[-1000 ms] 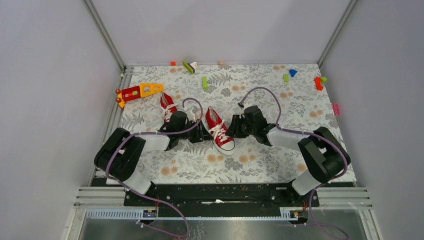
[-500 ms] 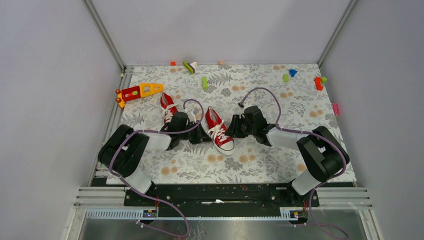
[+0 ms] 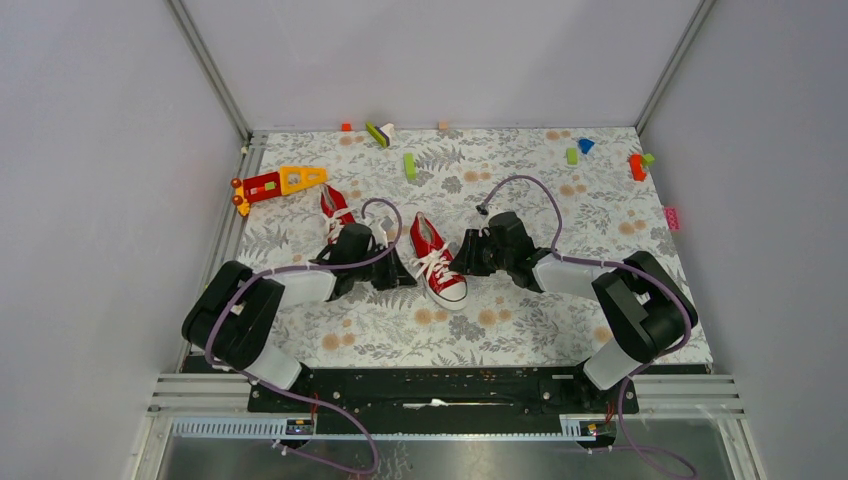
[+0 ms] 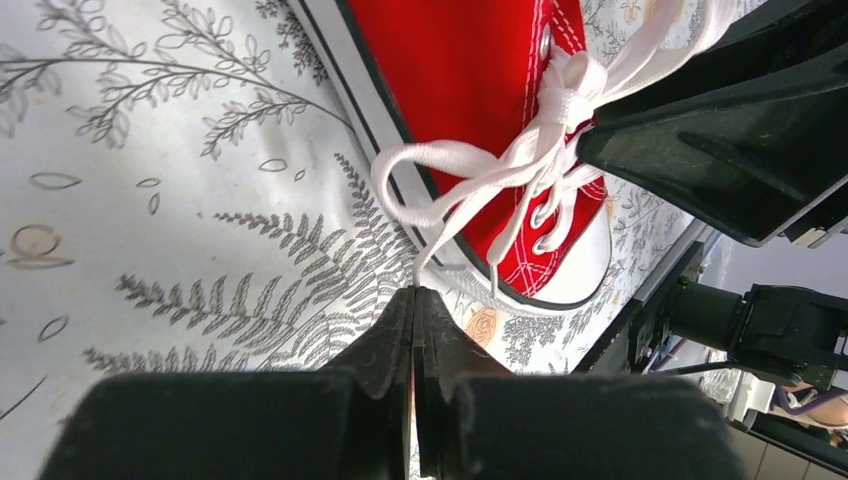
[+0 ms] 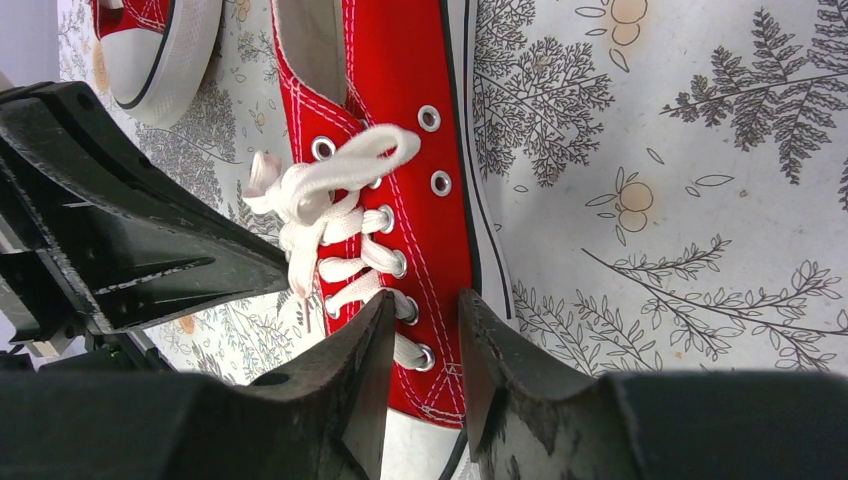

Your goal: Tie the shoes

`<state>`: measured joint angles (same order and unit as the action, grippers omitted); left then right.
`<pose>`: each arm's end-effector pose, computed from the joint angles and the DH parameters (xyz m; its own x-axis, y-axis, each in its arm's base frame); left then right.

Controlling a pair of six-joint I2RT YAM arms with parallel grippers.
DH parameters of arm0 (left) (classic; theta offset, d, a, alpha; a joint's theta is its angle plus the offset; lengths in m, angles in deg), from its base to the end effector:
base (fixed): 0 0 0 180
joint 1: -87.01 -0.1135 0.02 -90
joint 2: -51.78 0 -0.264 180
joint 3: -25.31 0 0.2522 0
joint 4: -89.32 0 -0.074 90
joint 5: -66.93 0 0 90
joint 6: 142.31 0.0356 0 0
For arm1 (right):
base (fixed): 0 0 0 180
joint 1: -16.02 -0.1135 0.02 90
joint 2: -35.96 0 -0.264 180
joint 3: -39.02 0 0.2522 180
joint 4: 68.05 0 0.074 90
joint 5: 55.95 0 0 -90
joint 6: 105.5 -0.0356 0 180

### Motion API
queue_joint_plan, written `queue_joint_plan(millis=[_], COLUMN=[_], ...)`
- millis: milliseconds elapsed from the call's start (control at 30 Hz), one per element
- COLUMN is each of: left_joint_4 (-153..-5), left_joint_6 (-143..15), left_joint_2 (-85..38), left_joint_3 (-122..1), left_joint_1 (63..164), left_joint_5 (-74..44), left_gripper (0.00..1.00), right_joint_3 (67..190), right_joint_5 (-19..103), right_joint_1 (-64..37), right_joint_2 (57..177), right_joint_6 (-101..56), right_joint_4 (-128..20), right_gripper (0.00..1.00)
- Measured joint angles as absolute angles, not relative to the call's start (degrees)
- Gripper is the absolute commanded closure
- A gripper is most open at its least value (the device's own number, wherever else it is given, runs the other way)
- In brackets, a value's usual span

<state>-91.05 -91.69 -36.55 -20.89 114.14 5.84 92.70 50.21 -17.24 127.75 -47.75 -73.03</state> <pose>0.2394 -0.1420 0.1382 -0.9150 -0.1552 -0.3723 0.1806 0.6678 -0.7221 0.2599 0.1823 0.1626 -0.7716 0.1069 -0.6271 -0.3665 0.7311 0.5755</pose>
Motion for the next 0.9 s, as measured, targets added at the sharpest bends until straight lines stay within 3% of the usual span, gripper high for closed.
queue_joint_plan(millis=[633, 900], left_joint_4=[-77.9, -76.5], left_joint_6=[-87.0, -86.5], left_joint_2=[-32.2, -31.4], left_joint_3=[-20.9, -20.9], left_joint_1=[113.3, 113.1], left_joint_5=[0.3, -1.2], left_gripper=[1.00, 1.00], right_joint_3=[92.7, 91.8], right_joint_5=[50.2, 50.3], right_joint_1=[-16.8, -15.3], right_joint_2=[127.4, 122.3], right_joint_6=[-47.3, -46.0], right_joint_4=[-72.7, -72.2], right_gripper=[0.62, 0.44])
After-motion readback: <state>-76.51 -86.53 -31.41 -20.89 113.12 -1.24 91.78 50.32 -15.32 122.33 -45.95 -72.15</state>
